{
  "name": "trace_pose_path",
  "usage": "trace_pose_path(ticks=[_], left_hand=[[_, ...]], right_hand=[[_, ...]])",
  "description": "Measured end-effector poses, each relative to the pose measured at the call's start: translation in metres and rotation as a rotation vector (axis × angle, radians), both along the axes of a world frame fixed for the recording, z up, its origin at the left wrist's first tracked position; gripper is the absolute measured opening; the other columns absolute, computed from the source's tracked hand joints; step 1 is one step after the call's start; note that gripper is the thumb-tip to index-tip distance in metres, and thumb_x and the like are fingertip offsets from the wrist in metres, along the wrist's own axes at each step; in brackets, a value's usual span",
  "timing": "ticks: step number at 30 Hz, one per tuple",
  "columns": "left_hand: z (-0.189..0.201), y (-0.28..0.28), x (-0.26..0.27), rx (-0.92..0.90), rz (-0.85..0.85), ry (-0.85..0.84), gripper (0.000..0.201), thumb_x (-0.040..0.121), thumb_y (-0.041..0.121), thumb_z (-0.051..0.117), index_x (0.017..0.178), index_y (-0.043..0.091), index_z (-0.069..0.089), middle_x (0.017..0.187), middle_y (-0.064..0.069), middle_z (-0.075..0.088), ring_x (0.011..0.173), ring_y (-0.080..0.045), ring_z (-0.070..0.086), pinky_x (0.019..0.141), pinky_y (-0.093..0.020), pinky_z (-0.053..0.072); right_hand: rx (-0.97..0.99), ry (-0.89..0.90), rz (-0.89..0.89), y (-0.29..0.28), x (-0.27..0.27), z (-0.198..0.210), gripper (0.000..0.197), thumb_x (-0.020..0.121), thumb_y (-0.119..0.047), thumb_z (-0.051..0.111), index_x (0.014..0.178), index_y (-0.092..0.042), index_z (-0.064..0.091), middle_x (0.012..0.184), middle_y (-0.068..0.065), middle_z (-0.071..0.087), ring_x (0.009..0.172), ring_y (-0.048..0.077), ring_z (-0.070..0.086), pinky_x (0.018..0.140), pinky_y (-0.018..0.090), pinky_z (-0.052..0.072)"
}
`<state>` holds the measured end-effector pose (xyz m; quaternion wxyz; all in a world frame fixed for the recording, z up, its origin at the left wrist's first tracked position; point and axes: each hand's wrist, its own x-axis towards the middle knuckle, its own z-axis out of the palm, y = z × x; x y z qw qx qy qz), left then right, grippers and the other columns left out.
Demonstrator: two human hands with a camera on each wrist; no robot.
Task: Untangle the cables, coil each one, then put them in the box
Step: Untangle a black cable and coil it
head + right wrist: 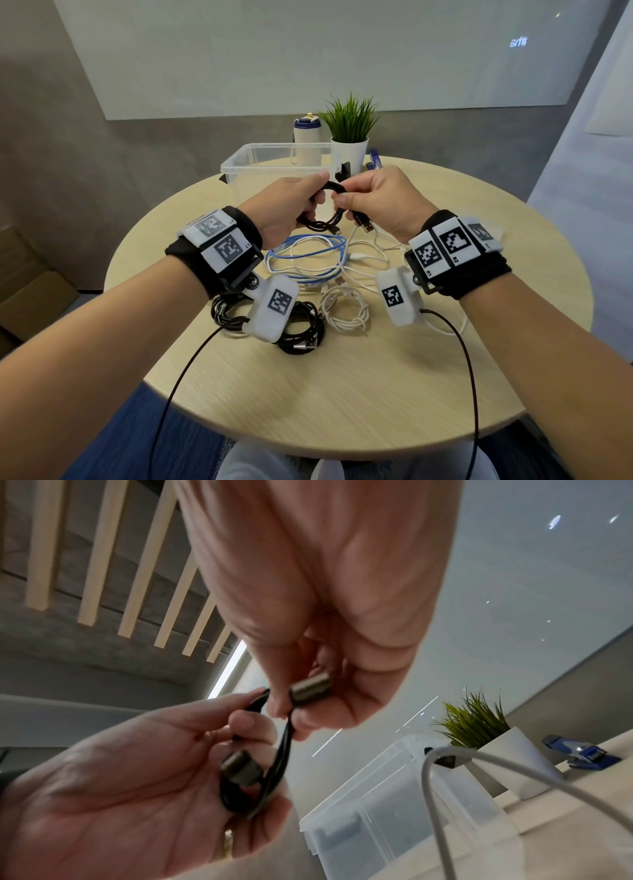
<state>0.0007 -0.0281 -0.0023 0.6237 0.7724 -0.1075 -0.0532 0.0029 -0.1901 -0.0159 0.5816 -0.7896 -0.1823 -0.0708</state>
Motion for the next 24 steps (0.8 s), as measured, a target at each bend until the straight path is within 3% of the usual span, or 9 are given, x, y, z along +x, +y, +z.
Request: trace_pose_path(ticks=[5, 8, 10, 12, 15, 18, 20, 24], left_hand=[[0.001, 0.006, 0.0, 0.074, 0.011, -0.073, 0.037, 0.099, 0.031, 0.046, 0.065, 0.016, 0.046, 0.063, -0.001, 0.036, 0.055, -0.012, 0.032, 0.06, -0.024, 0.031], [0.0, 0.007, -0.002, 0.133, -0.022, -0.097, 0.036, 0.099, 0.031, 0.046, 0.066, 0.016, 0.047, 0.063, 0.001, 0.038, 0.055, -0.01, 0.031, 0.059, -0.021, 0.031], [0.0, 0.007, -0.002, 0.179, -0.032, -0.109, 0.037, 0.099, 0.031, 0.046, 0.065, 0.016, 0.048, 0.062, 0.003, 0.04, 0.055, -0.01, 0.031, 0.057, -0.02, 0.032], [-0.001, 0.006, -0.001, 0.264, -0.027, -0.135, 0.039, 0.098, 0.034, 0.046, 0.064, 0.016, 0.048, 0.062, 0.002, 0.039, 0.057, -0.013, 0.032, 0.061, -0.024, 0.032], [-0.004, 0.006, 0.001, 0.444, 0.02, -0.165, 0.042, 0.097, 0.042, 0.045, 0.063, 0.017, 0.048, 0.062, 0.0, 0.037, 0.062, -0.018, 0.032, 0.065, -0.03, 0.031], [-0.005, 0.005, 0.0, 0.527, 0.066, -0.182, 0.04, 0.098, 0.042, 0.042, 0.066, 0.018, 0.046, 0.062, 0.002, 0.037, 0.058, -0.015, 0.033, 0.057, -0.027, 0.03], [-0.007, 0.004, 0.0, 0.507, 0.094, -0.188, 0.039, 0.098, 0.041, 0.042, 0.067, 0.018, 0.046, 0.062, 0.002, 0.037, 0.058, -0.014, 0.033, 0.056, -0.026, 0.03], [-0.009, -0.002, -0.001, 0.359, 0.087, -0.151, 0.038, 0.099, 0.04, 0.041, 0.068, 0.017, 0.044, 0.066, -0.001, 0.036, 0.062, -0.016, 0.031, 0.064, -0.03, 0.03]], right_hand=[[-0.026, 0.079, 0.025, -0.002, -0.001, -0.002, 0.011, 0.085, 0.007, 0.062, 0.089, -0.001, 0.069, 0.061, 0.007, 0.061, 0.048, 0.008, 0.053, 0.049, 0.019, 0.045], [-0.082, 0.048, -0.078, -0.007, 0.002, 0.001, 0.004, 0.085, -0.002, 0.066, 0.085, -0.002, 0.069, 0.06, 0.002, 0.059, 0.047, 0.002, 0.053, 0.052, 0.017, 0.045], [-0.151, -0.028, -0.165, -0.011, 0.006, 0.003, 0.005, 0.083, -0.009, 0.07, 0.087, -0.007, 0.072, 0.059, -0.009, 0.059, 0.049, -0.003, 0.051, 0.057, 0.015, 0.041], [-0.182, -0.076, -0.22, -0.013, 0.007, 0.006, 0.01, 0.082, -0.012, 0.071, 0.091, -0.009, 0.074, 0.059, -0.013, 0.058, 0.054, -0.003, 0.051, 0.061, 0.014, 0.039], [-0.187, -0.09, -0.226, -0.013, 0.005, 0.009, 0.011, 0.082, -0.012, 0.071, 0.092, -0.008, 0.075, 0.064, -0.007, 0.061, 0.059, 0.002, 0.052, 0.062, 0.018, 0.041], [-0.122, 0.017, -0.186, -0.012, 0.002, 0.009, 0.002, 0.083, -0.011, 0.071, 0.081, -0.011, 0.07, 0.064, 0.001, 0.061, 0.053, 0.007, 0.053, 0.049, 0.019, 0.042], [-0.033, 0.124, -0.116, -0.01, 0.0, 0.007, 0.011, 0.084, -0.007, 0.069, 0.075, -0.01, 0.064, 0.062, 0.005, 0.056, 0.045, 0.008, 0.051, 0.044, 0.021, 0.043], [0.228, 0.262, 0.041, -0.001, -0.005, 0.005, 0.014, 0.086, 0.003, 0.062, 0.079, -0.005, 0.054, 0.067, 0.01, 0.054, 0.047, 0.011, 0.059, 0.051, 0.028, 0.056]])
